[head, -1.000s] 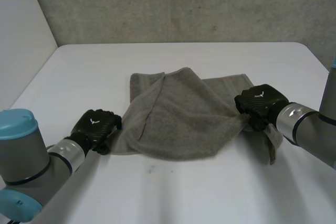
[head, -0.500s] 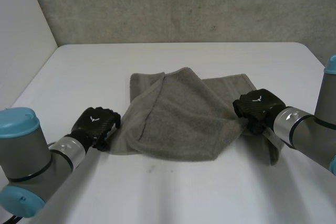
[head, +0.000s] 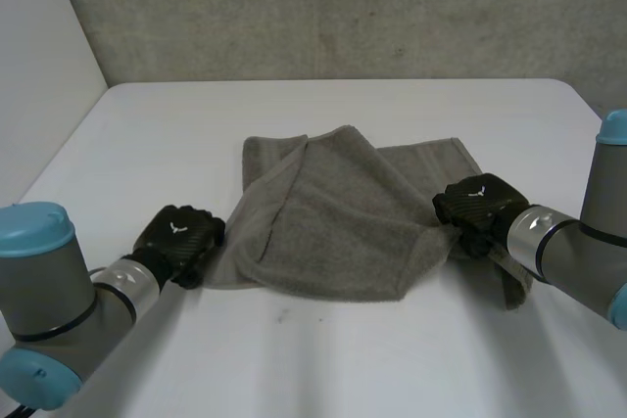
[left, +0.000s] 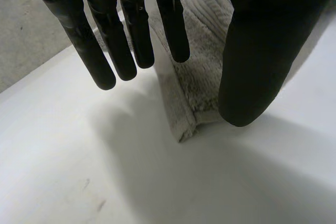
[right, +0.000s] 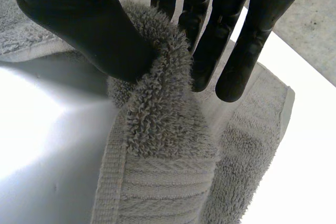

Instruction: Fold the laundry

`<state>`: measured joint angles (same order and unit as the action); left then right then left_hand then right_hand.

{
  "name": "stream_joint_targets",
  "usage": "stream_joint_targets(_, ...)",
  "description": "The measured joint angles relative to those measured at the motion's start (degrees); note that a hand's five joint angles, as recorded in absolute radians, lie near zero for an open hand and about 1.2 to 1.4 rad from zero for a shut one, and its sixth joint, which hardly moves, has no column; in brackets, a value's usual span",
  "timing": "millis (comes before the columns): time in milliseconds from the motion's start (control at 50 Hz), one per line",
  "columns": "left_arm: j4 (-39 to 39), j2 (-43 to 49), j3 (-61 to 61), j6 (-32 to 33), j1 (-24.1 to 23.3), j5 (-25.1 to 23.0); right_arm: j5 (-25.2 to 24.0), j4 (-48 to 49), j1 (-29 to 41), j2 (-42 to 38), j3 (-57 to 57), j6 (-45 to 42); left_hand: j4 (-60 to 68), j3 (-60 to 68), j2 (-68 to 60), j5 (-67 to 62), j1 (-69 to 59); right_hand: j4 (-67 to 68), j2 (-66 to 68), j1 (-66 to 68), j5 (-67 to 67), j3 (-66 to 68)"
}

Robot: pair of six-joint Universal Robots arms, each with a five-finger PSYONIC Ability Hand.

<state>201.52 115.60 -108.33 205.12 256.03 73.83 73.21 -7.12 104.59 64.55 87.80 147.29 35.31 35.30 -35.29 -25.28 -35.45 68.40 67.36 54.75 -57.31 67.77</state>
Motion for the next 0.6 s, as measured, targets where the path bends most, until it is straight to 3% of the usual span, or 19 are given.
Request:
stream_joint_targets(160, -0.4, 1.2, 0.6, 2.9, 0.1, 0.1, 0.0, 0.1, 0.0, -0.2, 0.0, -0.1, -0.3, -0.3, 0.2, 0.3, 0.2, 0.0, 0.0, 0.0, 0.0, 0.0)
stream_joint_targets(600, -0.1, 4.7, 6.3, 2.5, -0.3, 0.1, 0.0, 0.3, 0.8, -1.3, 0.3, -0.3, 0.4, 0.4, -0.5, -0.4, -0.2, 0.0, 0.0, 0.0, 0.0, 0.0)
